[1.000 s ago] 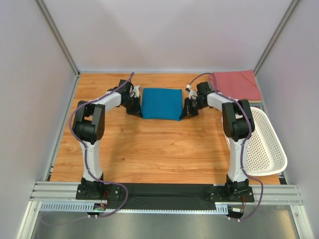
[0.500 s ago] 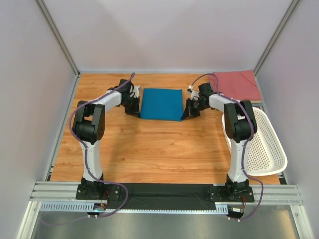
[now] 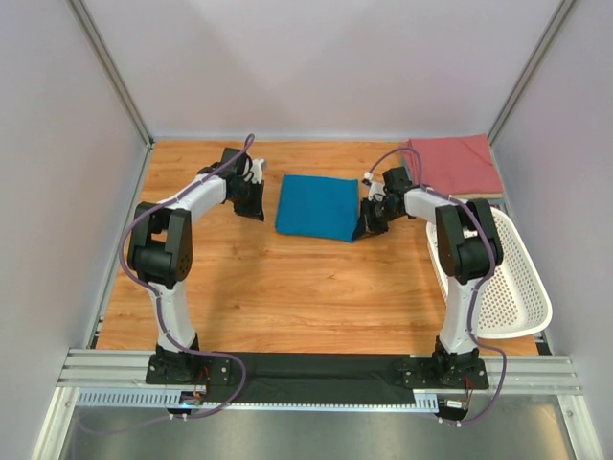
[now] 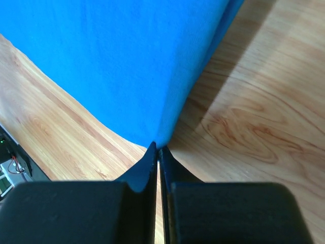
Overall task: Fold and stack the t-shirts
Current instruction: Fold the tshirt, then neatly place the folded tshirt to the corner
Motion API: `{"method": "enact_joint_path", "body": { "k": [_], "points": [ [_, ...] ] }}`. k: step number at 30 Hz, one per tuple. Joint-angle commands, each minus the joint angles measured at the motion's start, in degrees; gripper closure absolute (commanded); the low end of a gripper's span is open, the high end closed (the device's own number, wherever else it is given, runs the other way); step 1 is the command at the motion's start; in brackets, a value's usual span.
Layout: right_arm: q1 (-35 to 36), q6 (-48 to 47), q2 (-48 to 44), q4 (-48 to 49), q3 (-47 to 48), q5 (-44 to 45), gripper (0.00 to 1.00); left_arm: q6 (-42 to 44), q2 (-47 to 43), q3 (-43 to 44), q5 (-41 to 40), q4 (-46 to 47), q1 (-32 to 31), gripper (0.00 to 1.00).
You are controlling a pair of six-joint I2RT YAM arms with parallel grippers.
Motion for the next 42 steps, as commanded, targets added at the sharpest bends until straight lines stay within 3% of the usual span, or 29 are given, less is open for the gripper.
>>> {"method": "enact_joint_path", "body": {
  "k": [1,6,10,20,27,36,42],
  "points": [
    [-0.21,-0.83,-2.99,0.35,-1.45,1.97,1.00,2.29,-0.77,0.66,-0.90,-2.67,-0.50,1.00],
    [-0.03,1.10,-3.87,0.70,-2.60,1.28,0.96,1.25,1.00,2.86,-0.21,-5.41,-0.50,0.99],
    [-0.12,2.86,-5.18,-0.71,-2.33,3.11,0.70,-1.30,-0.84,5.14,4.44,-4.28,-0.76,0.92],
    [-0.82,10.15,-9.15,-4.75,3.28,10.58,0.64,-7.63,2.93,8.22,12.28,1.00,-5.25,0.86],
    [-1.26,14.46,-3.18,-3.18,13.65,16.64,0.31,-9.83,10.57,10.69,2.81,-1.10,-5.07,0.86],
    [-1.70,18.07,6.14,5.70,16.74,15.51,0.32,-12.12,10.24,14.99,-0.74,-6.56,-4.11,0.85],
    [-1.70,23.42,6.41,15.01,9.03,15.59,0.32,-11.94,9.52,17.62,2.51,-5.94,-4.11,0.82]
  ]
}}
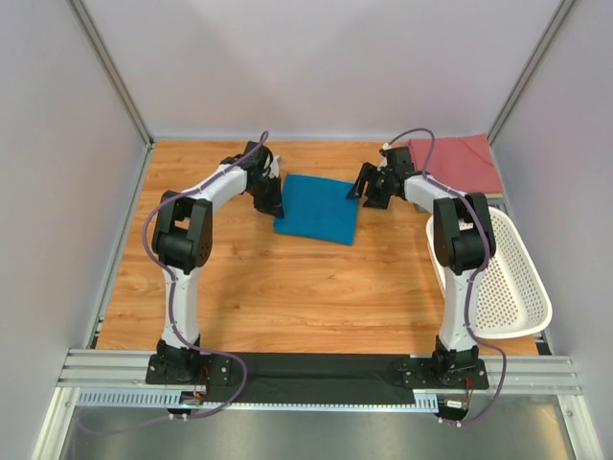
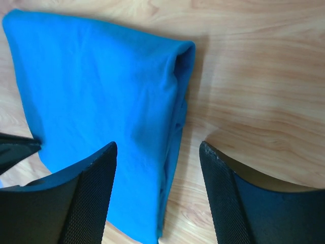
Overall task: Fold and stack the t-shirts
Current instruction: Neatly place the folded tshirt to the corner
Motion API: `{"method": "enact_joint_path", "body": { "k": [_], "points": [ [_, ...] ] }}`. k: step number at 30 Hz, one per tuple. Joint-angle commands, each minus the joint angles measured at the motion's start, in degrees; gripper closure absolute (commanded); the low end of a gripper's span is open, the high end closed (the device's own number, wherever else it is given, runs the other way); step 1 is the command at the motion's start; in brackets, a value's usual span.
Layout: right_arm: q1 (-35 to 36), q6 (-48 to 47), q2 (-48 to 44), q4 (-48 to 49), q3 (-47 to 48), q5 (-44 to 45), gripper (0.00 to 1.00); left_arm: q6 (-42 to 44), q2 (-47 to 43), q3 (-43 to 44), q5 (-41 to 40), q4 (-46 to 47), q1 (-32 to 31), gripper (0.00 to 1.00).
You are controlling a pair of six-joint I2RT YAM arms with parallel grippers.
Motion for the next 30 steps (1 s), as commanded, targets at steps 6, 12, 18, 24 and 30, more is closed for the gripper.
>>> {"method": "enact_joint_path", "body": {
  "k": [6,12,18,24,30],
  "points": [
    [0.79,8.28,-0.15,12.83,-9.27,4.37,0.32,0.94,4.73,9.01,-0.13,-1.06,1.21,0.82],
    [1.67,9.25,-0.32,13.27,-10.50,8.15,0.30,-0.55,7.22,7.10,0.40,-1.25,4.37,0.82],
    [2.38,9.08,0.12,12.74,-10.77,7.81,0.30,-0.99,6.25,4.55,0.66,0.25,4.55,0.82],
    [2.73,9.08,-0.23,13.09,-12.17,6.58,0.31,-1.70,5.64,2.88,1.71,1.39,4.55,0.82],
    [2.99,8.73,-0.49,12.56,-12.61,6.31,0.34,-2.22,3.27,0.42,1.63,1.92,4.55,0.82]
  ]
}}
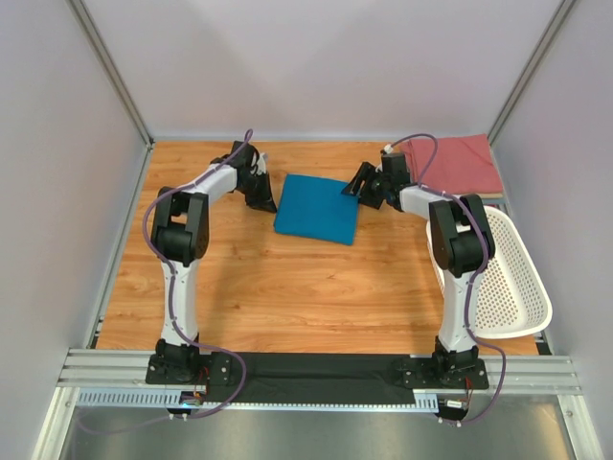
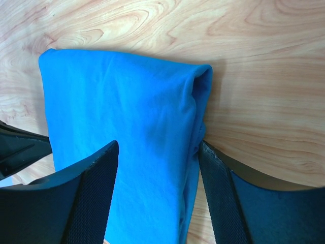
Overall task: Fold and stack the t-shirts
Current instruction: Neatly place the folded tshirt to the corner
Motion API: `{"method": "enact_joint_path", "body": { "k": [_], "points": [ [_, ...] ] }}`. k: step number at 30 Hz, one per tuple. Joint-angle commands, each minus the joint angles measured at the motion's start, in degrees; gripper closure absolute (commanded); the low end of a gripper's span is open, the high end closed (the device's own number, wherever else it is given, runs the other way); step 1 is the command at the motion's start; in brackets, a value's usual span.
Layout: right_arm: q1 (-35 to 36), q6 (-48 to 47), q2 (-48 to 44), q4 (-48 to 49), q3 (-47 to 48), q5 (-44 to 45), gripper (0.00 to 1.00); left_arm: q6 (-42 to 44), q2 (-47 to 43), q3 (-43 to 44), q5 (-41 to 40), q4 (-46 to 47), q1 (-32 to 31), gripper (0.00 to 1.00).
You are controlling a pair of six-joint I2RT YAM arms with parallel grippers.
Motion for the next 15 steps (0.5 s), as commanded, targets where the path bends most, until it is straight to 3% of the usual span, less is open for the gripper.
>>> {"method": "enact_joint_path", "body": {
  "k": [1,8,13,15],
  "points": [
    [0.87,-1.11,1.41,-6.80,-3.37,2.14,0.34,-0.17,-2.22,-2.69,-1.98,-2.06,-0.50,0.82],
    [1.31,-1.20,2.02,-5.93,-3.98,1.96,0.37,-2.97,-6.00,-4.10,-5.57,-7.66,-0.50,0.82],
    [1.75,-1.64,2.72,-5.75,-3.19,1.43,0.41,-4.56,-14.25,-5.68,-10.32,-14.18,-0.59,0.81],
    [1.75,-2.07,3.16,-5.83,-2.84,1.96,0.46,-3.95,-19.35,-6.55,-10.16,-16.29,-0.59,0.81]
  ]
}}
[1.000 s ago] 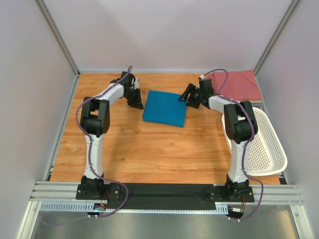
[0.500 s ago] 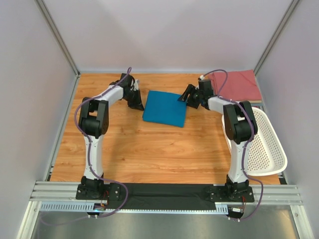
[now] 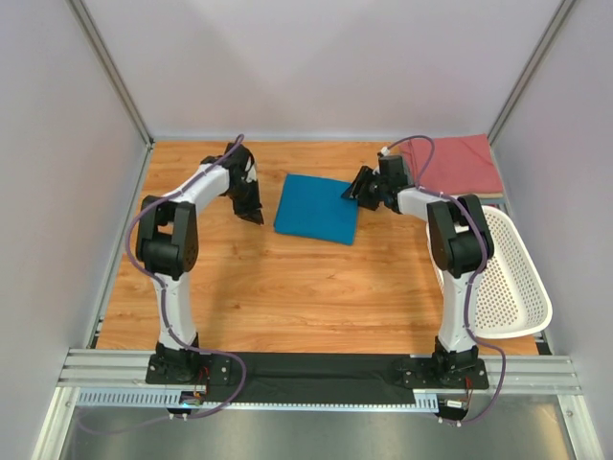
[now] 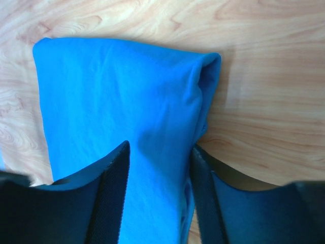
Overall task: Fold and stack the t-shirts
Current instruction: Neatly place the folded tshirt to the corner
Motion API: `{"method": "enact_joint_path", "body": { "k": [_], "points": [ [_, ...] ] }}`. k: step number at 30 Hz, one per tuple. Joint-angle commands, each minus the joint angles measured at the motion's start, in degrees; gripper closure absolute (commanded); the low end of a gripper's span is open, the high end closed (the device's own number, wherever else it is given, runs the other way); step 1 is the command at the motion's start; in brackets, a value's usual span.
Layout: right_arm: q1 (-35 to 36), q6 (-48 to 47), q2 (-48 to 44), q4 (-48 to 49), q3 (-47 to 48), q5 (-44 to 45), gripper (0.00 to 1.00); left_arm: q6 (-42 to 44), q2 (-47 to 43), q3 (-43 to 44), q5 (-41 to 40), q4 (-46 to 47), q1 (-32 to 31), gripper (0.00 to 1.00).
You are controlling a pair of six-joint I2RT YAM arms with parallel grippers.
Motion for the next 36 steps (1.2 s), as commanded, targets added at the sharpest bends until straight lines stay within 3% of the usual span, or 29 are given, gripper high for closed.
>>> {"method": "enact_joint_path", "body": {
  "k": [1,4,5,7,12,17,27,32,36],
  "points": [
    [0.96,-1.99,3.45,-6.80,-1.62,2.07,0.51,-0.61,-12.23,-0.35,-2.16,-5.91,-0.26,0.81],
    [0.96,-3.65,3.27,-7.76,-1.18,2.77,0.74,1.93,-19.18,-2.90,-2.15,-8.54,-0.52,0.80],
    [0.96,-4.62,3.01,-8.29,-1.00,3.47,0.87,2.55,-22.15,-3.51,-2.67,-9.34,-0.52,0.80],
    [0.96,-8.38,1.08,-10.21,0.31,4.35,0.98,4.92,-25.16,-5.88,-4.08,-11.09,-0.52,0.80],
    [0.52,-16.13,-2.26,-15.84,6.28,6.02,1.00,5.55,-34.83,-14.49,-3.74,-9.00,-0.52,0.79],
    [0.00,-24.04,-2.09,-28.49,18.13,8.48,1.00,5.37,-37.57,-21.18,-2.77,-4.16,-0.52,0.79],
    [-1.23,-34.06,1.42,-40.54,30.10,14.02,1.00,6.25,-37.56,-22.86,-0.92,-3.63,-1.22,0.79],
    [-2.90,-38.54,4.76,-53.27,42.04,17.89,1.00,6.60,-37.56,-22.77,-1.36,-3.90,-1.31,0.80],
    [-4.22,-42.32,0.48,-58.82,44.52,24.13,1.00,7.04,-38.44,-22.94,-2.24,-4.42,-1.92,0.80]
  ]
}}
